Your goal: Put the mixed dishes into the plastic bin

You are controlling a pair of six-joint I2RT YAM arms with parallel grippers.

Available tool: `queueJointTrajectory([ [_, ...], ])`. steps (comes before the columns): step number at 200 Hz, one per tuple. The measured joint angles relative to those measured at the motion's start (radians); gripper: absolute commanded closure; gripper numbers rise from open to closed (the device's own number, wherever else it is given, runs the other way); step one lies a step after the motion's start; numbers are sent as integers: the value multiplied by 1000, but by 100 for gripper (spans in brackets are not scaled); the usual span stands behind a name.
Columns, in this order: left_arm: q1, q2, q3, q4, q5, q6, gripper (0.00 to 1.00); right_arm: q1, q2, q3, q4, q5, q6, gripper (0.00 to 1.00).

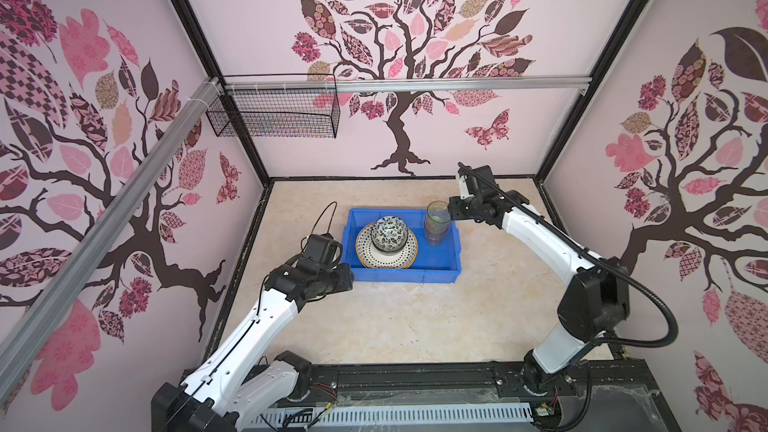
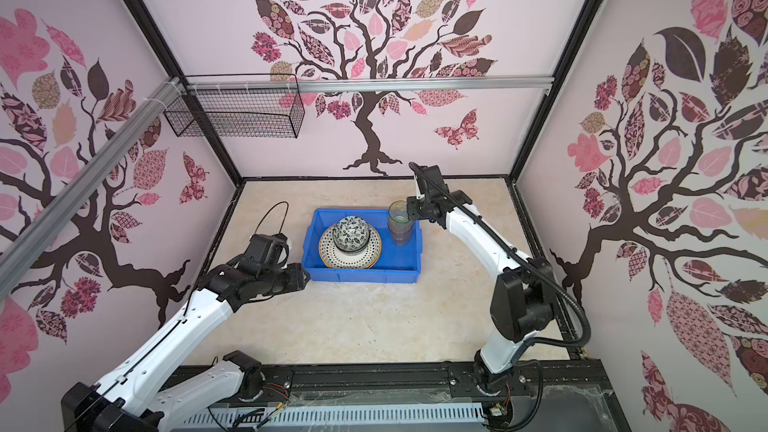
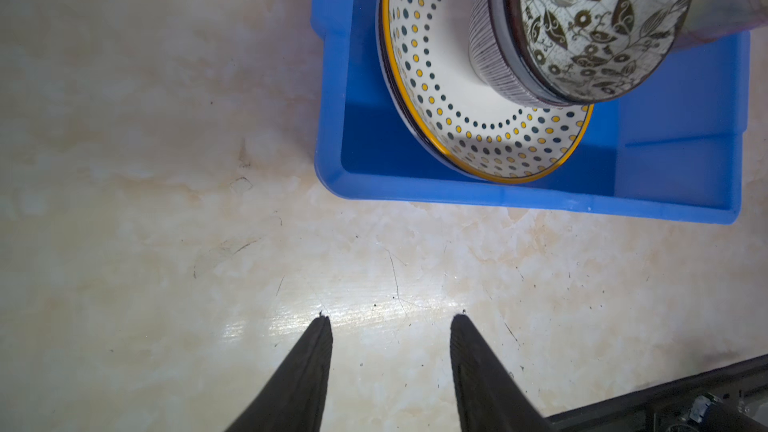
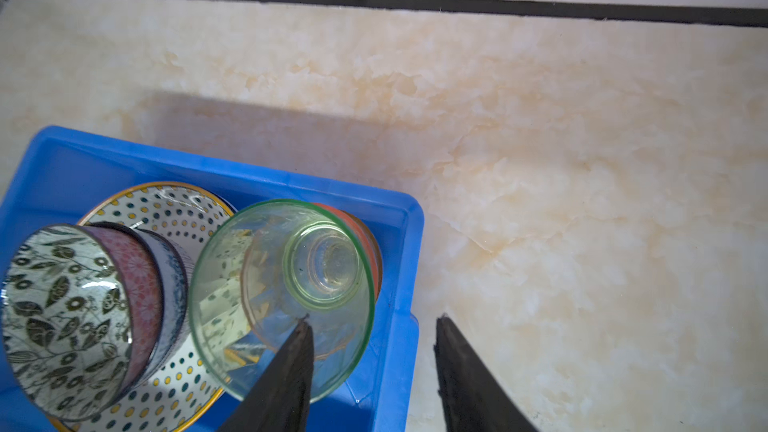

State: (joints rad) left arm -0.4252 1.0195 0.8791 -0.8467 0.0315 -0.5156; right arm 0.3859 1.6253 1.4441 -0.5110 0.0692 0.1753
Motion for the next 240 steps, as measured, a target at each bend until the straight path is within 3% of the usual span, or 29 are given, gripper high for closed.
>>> queueJointTrajectory([
  [51,2,112,110,71,-57,34,47,-5,-109,-82,117,95,-21,37],
  [86,51,174,154,122,-76,47,46,-77,-138,-179,222,91,-16,34],
  [123,230,205,165,215,-35,37,45,-200,-148,-299,327,77,-6,28],
  [177,507,213,79,475,-4,11,44,-261,-148,-434,515,56,15,11],
  [198,582,251,9,570,-8,6,43,-309,-144,-508,604,39,31,1],
  [240,644,371,-106,766,-35,49,38,-355,-134,-661,779,48,34,1],
])
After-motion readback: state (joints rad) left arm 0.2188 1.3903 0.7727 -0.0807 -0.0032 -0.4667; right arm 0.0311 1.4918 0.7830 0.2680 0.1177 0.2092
